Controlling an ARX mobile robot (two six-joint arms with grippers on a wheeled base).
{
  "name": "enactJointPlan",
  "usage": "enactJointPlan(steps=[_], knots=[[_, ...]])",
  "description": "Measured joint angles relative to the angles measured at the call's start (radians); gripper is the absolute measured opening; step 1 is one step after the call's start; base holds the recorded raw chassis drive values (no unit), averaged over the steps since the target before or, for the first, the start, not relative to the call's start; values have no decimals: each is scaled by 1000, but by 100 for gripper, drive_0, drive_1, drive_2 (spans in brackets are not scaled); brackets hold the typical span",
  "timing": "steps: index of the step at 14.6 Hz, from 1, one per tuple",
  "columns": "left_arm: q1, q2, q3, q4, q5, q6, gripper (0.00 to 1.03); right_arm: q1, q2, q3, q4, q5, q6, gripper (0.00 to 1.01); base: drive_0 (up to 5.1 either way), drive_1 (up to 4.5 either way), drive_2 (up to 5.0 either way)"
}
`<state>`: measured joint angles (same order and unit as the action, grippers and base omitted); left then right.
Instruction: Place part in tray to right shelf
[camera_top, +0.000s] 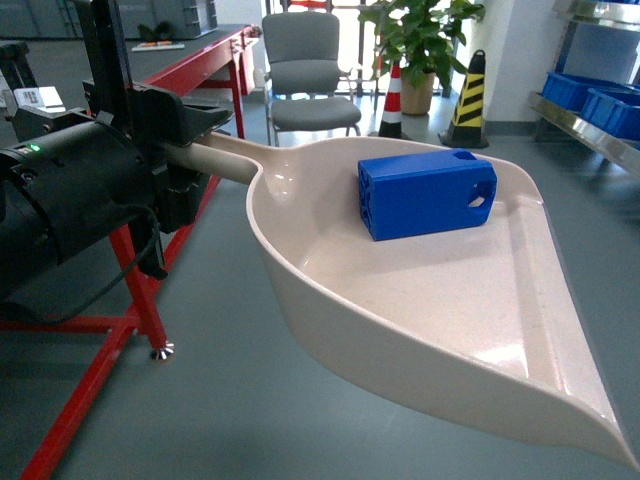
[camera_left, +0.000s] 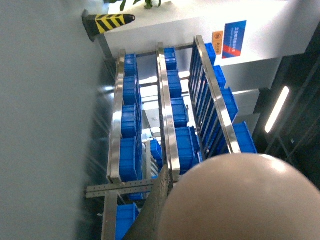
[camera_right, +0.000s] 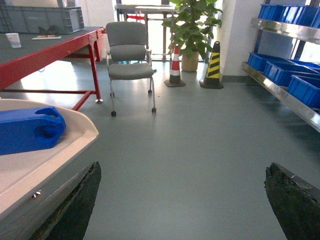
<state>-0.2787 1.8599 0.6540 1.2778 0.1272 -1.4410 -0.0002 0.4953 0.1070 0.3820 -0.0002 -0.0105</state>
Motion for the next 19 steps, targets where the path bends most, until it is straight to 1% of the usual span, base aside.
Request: enactJointPlan(steps=[19], knots=[[0, 0, 0, 2, 0, 0, 12, 0, 0, 0, -2, 0, 0, 98, 7, 440, -427]])
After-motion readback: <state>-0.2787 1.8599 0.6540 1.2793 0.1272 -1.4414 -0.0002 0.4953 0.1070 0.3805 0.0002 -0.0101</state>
